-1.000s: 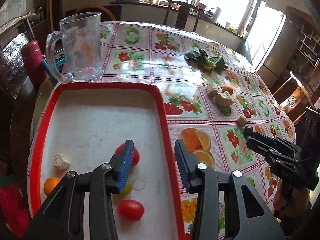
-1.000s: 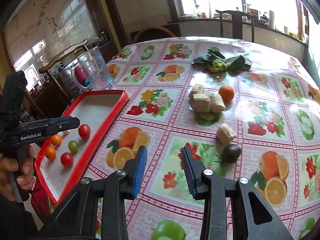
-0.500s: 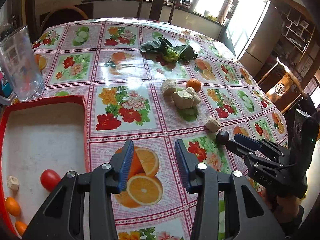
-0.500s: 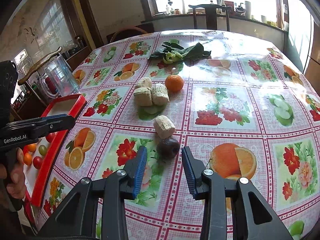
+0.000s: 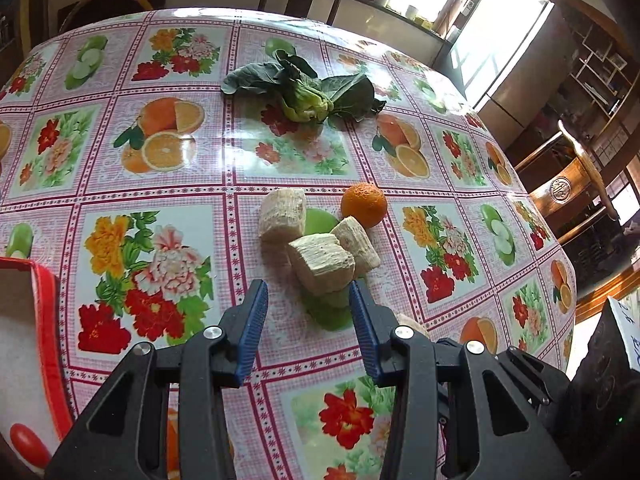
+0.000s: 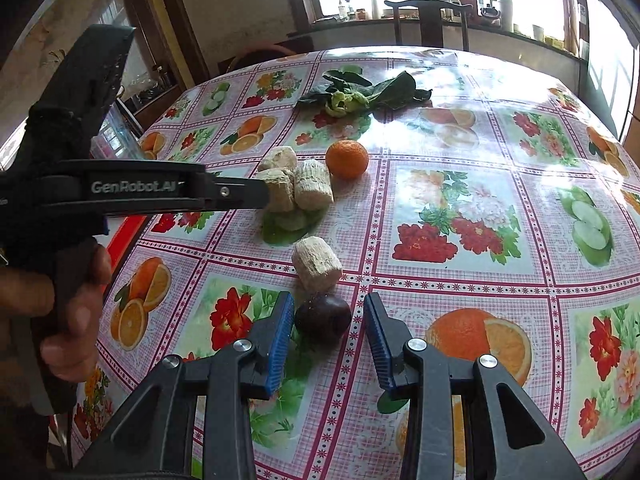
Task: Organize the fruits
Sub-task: 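Reach the left tool to a pale chunk while the right tool reaches a dark plum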
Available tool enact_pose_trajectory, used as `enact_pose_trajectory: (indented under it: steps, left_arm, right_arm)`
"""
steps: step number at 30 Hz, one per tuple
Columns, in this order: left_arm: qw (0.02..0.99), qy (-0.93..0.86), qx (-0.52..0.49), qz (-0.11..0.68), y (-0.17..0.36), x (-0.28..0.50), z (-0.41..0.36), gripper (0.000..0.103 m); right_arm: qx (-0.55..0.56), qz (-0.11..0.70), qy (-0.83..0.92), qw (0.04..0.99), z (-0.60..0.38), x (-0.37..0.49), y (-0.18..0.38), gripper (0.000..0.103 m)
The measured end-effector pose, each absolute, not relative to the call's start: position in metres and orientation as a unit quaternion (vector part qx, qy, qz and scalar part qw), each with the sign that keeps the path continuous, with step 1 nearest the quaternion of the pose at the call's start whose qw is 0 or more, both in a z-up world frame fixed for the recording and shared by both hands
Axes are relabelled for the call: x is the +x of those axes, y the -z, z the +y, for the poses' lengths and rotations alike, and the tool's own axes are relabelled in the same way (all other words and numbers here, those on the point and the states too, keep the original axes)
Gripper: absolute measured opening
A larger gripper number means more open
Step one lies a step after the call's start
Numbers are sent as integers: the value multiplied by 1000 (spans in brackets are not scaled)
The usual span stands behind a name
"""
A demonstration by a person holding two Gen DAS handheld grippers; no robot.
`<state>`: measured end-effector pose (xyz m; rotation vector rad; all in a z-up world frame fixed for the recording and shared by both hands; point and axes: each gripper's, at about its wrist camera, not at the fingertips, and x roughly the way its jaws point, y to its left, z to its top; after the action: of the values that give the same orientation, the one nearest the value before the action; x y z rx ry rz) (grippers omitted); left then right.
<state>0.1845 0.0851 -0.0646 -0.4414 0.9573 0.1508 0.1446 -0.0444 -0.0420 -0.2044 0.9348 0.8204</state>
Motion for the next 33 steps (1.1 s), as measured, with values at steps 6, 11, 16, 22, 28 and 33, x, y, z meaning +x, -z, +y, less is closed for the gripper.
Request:
enact_pose_trajectory:
  steps: [6,11,16,22,28,33]
  left_arm:
    - [864,-61,-206,455,73,206,81,42]
    - [869,-52,-203,448,74,210,82,40]
    - [872,-46,-199,445,73,204,81,39]
    - [873,-47,-202,442,71,186,81,39]
    - [878,-51,-204,431,60,161,83,39]
    - [881,-62,-206,420,49,136,89,39]
  right_arm:
    - [-87,437,-395,804,-47,146,42,27]
    - [-87,433,-392,807,-50,143,40,26]
    - [-81,434,-390,808,-57,139,39,26]
    - [-77,435,-387,810,-65,134,38,26]
    - [-73,430,-390,811,-67,127,30,26]
    - [-75,423,-398,811,-60,117,22,26]
